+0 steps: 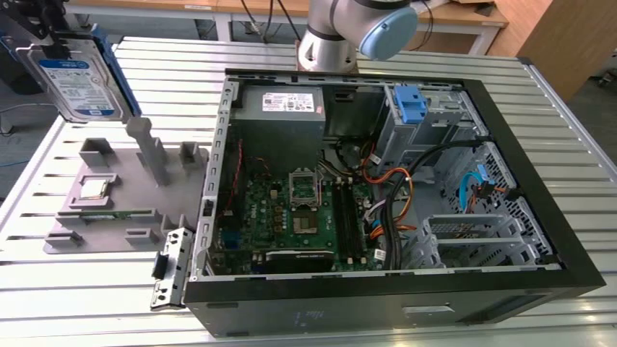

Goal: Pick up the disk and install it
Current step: 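Pick up the disk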

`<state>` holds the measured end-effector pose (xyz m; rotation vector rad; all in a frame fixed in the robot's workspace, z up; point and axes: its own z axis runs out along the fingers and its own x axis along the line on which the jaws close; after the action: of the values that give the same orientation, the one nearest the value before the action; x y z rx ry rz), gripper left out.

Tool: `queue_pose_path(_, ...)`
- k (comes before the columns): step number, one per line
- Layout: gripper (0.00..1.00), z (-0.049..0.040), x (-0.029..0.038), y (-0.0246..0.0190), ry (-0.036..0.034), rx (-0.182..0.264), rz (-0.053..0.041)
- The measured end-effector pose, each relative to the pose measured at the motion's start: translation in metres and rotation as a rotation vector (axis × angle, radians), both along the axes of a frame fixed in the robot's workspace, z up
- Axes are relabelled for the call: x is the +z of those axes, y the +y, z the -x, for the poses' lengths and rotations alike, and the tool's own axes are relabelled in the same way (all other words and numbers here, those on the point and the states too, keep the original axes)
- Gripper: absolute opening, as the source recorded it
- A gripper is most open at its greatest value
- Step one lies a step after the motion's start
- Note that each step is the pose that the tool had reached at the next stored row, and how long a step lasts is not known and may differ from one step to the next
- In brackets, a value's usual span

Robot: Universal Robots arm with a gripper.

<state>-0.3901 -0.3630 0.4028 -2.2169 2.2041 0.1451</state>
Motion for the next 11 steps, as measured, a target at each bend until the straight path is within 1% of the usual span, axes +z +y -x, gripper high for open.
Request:
queue_pose_path(6,0.35,0.0,0.0185,0.0,0.0001,0.0,0.0001)
queue_pose_path(11,0.35,0.0,0.0317,0.0,0.0,0.0,0.0)
